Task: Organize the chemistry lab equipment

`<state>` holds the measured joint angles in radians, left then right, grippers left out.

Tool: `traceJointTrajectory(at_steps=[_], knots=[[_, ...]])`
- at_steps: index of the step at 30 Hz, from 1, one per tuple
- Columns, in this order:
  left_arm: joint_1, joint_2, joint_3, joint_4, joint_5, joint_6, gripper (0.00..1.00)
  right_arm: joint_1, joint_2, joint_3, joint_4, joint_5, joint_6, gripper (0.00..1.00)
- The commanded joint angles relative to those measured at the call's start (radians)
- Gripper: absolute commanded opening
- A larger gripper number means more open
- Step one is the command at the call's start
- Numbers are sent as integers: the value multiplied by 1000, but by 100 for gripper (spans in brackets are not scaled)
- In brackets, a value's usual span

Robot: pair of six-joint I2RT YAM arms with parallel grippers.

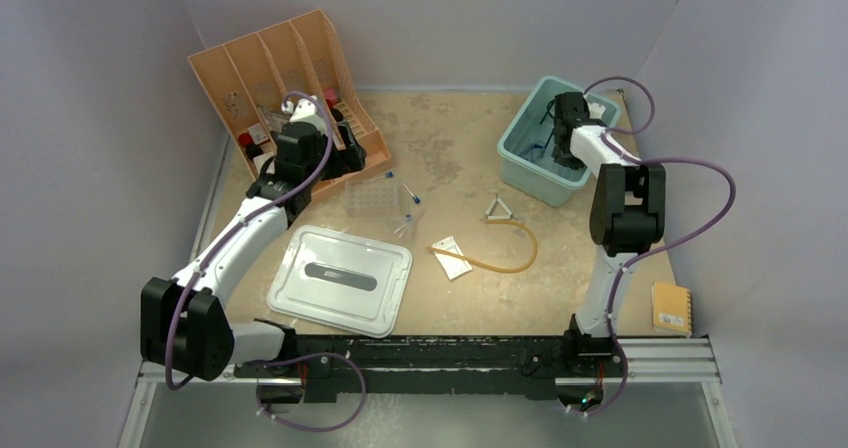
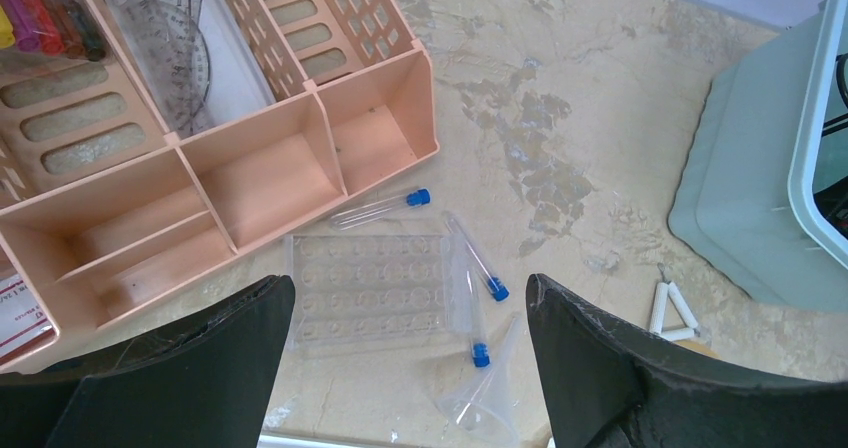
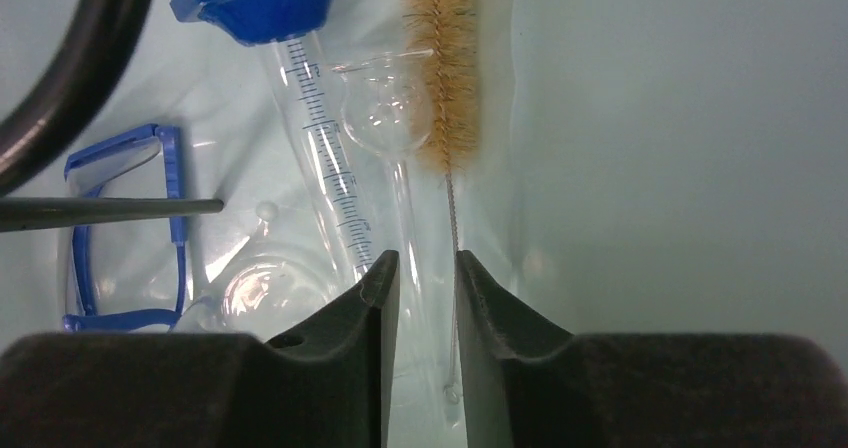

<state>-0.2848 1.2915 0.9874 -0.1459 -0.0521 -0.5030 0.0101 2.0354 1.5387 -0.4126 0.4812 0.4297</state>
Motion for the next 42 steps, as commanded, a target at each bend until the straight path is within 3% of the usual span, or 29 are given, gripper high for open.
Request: traceJointTrajectory(at_steps=[1,11,18,21,26,36,42], knots=[[-4,1,45,31,-11,23,86,-4,-46,42,24,29,1,31],[-4,7,48,34,-4,21,86,-5,-203,61,80,-48,-93,48],[-5,3,44,46,7,12,86,11,-310,64,142,-417,-268,52],[-4,6,43,55,13,5,86,85,-332,78,131,-510,-358,53],[-4,9,39,60,19,-5,86,312,-319,87,93,-562,-524,55],[-4,8,5,83,26,-43,86,497,-172,-12,225,-633,-175,54],[-4,14,0,82,26,-46,86,527,-11,57,70,-549,-75,54]])
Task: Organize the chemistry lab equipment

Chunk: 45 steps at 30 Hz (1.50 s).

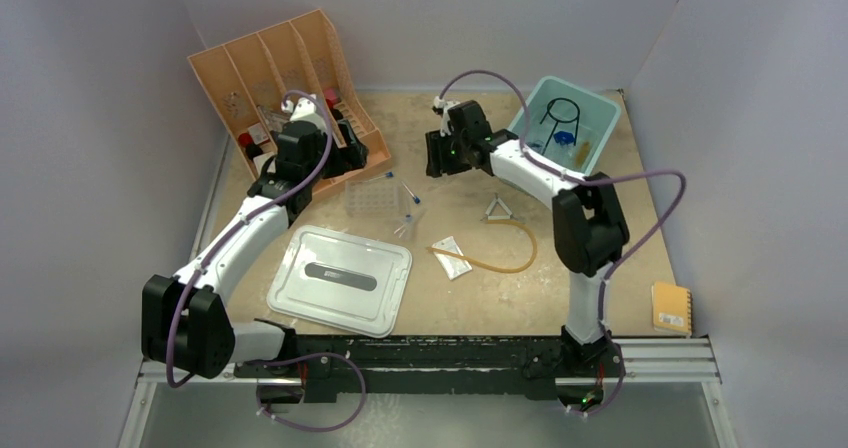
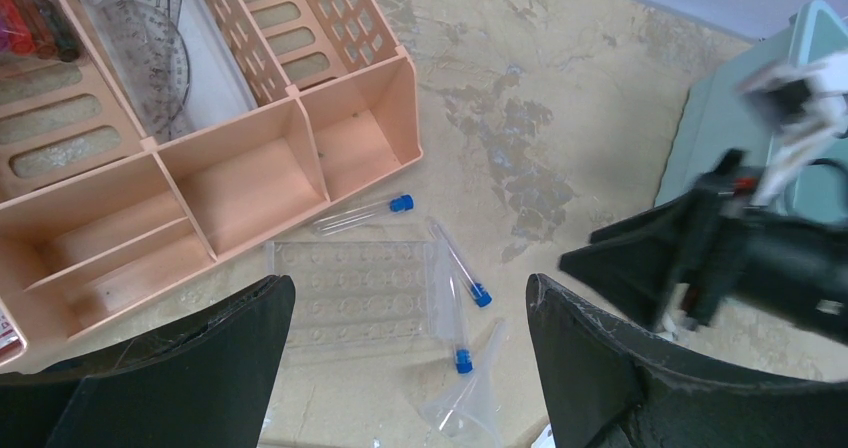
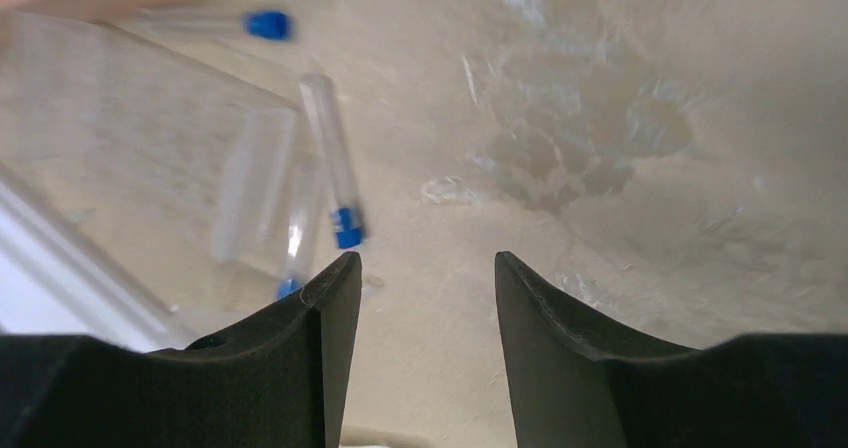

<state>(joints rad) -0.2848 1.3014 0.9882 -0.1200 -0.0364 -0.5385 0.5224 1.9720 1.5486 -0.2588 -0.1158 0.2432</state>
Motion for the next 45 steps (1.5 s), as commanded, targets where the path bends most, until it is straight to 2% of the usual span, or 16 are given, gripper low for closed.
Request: traceJointTrajectory(at_steps=[1,9,17,23,26,33,36,45], knots=[[-5,5,-1,56,12,-10,85,18,64,43,-86,53,112,54],[-4,12,1,47,5,-4,85,63,133,72,-108,112,56,55],[-4,17,3,50,15,-10,85,75,107,53,-137,143,25,56],[-5,17,-47,12,68,-29,85,103,118,69,-139,127,19,65],[-5,-3,-91,33,90,-58,85,116,136,85,-153,141,32,66],[-10,69,-100,28,184,-92,84,141,137,51,-140,191,91,66],[-18,119,-92,31,227,-122,80,142,128,27,-129,189,104,64],[-120,218,-83,78,288,-311,71,141,73,-53,-149,152,215,57]])
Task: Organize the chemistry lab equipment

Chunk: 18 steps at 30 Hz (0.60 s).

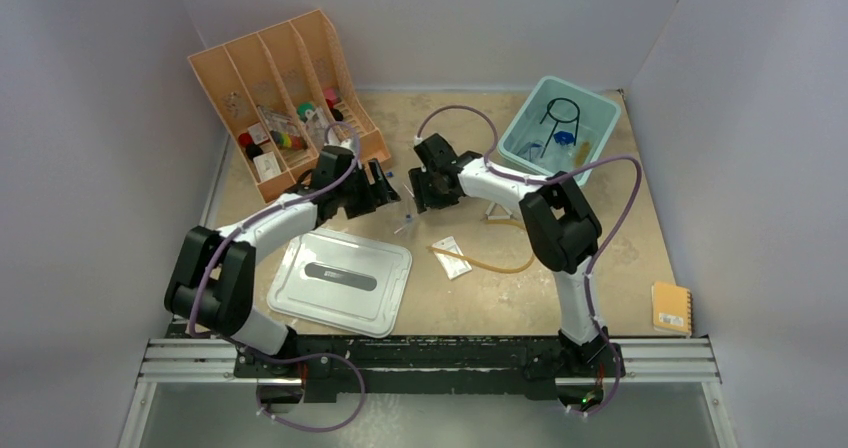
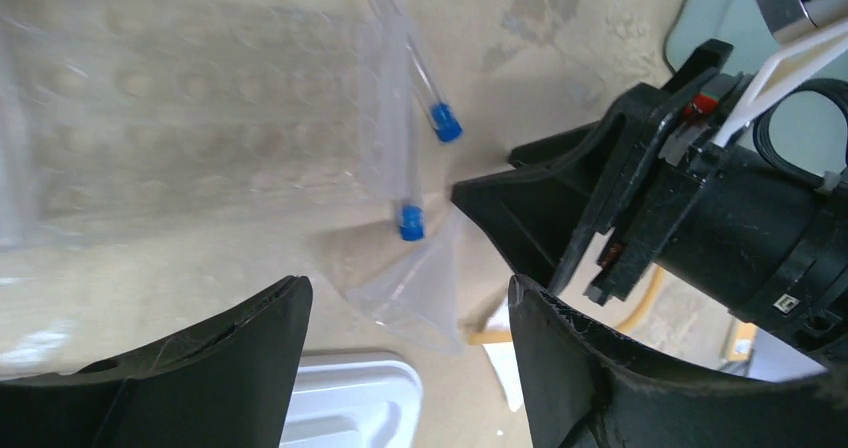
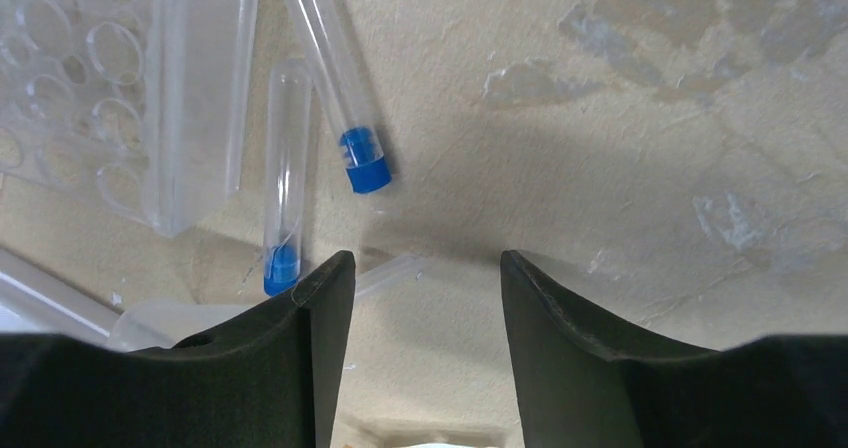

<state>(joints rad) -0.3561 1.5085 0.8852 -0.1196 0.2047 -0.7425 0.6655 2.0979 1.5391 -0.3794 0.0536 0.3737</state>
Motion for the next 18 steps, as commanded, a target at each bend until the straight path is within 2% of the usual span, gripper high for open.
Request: traceJointTrajectory(at_steps=[1,6,11,18], knots=[[-63,17,19,73,43,-125,70,-2,-55,-45,-29,-17,92,56],[-105,55,9,37,-10,-187,62,-1,-64,-42,-24,-16,141,55],[-127,94,28,-66,-63,-233,49,-4,-68,-63,-1,-5,196,53],[-135,115,11,-53,-58,-306,34,-3,-85,-108,37,-6,253,49]])
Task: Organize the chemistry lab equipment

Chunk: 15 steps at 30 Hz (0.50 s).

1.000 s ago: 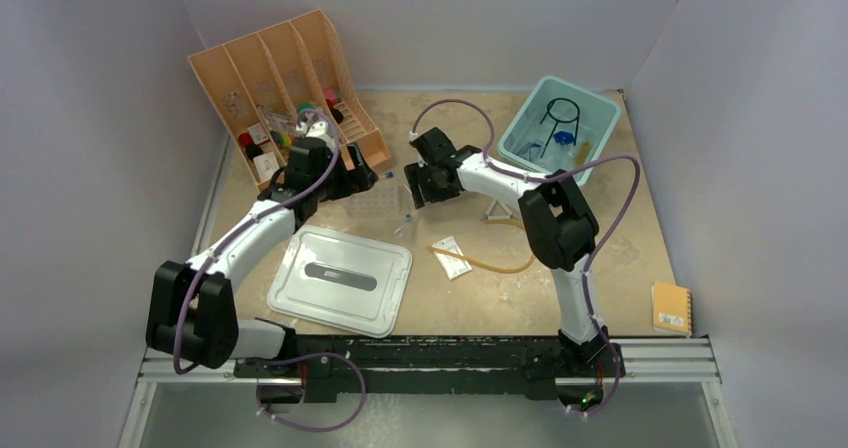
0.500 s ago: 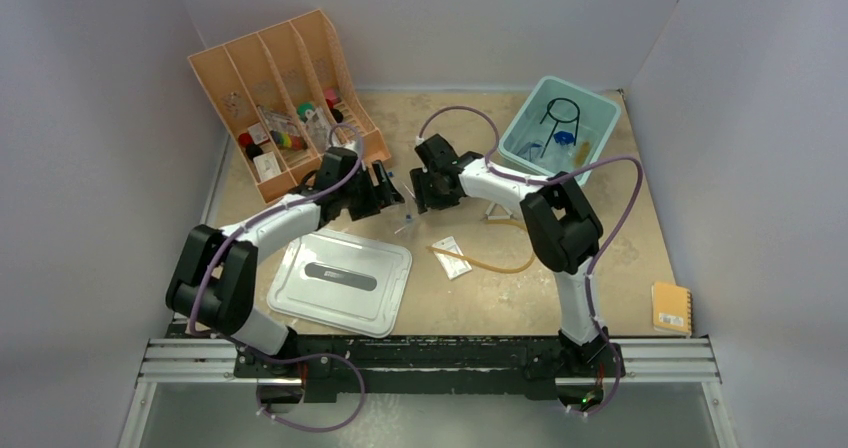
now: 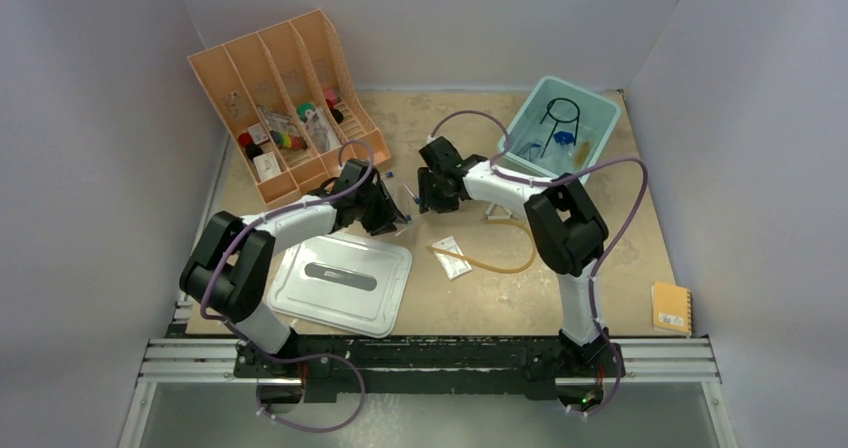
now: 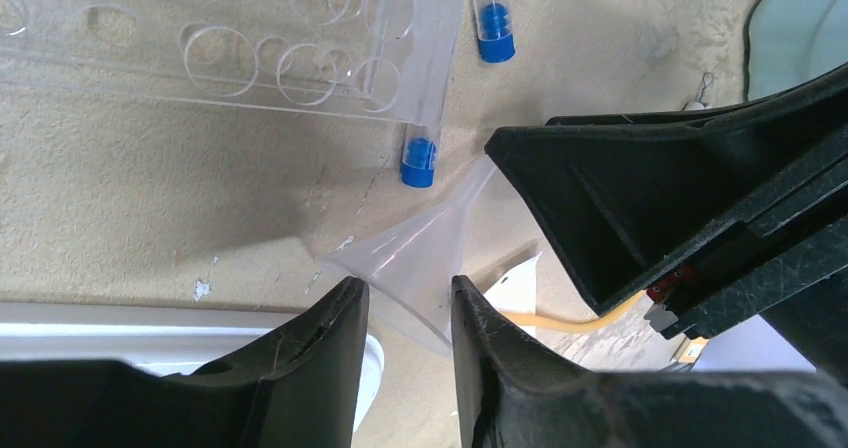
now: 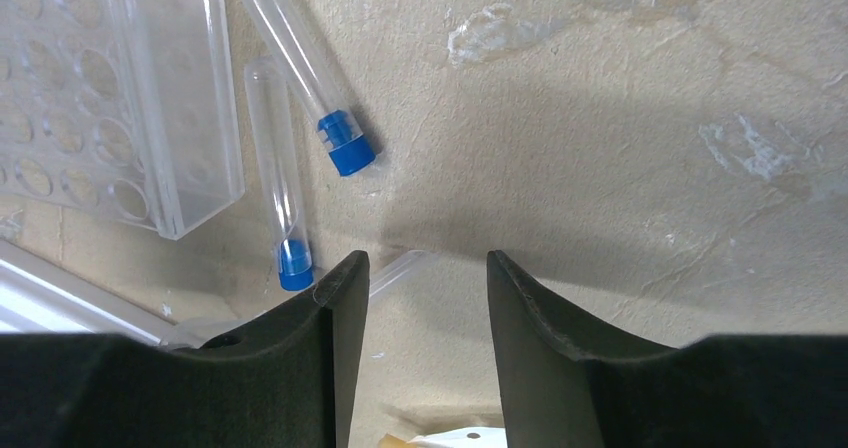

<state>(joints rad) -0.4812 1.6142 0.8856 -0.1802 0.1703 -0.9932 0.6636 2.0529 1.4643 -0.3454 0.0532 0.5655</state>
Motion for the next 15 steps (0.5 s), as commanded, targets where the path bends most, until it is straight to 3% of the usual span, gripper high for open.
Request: traceJointTrajectory(at_steps=[1,7,15], knots=[[-10,12,12,12,-23,-59,31,-1,-46,-37,5,-9,66,48],[-10,-13,11,10,-9,-69,0,-9,-125,-55,-26,14,63,48],[-10,-166,46,-87,45,-96,0,-89,-333,-84,-53,-80,80,55]])
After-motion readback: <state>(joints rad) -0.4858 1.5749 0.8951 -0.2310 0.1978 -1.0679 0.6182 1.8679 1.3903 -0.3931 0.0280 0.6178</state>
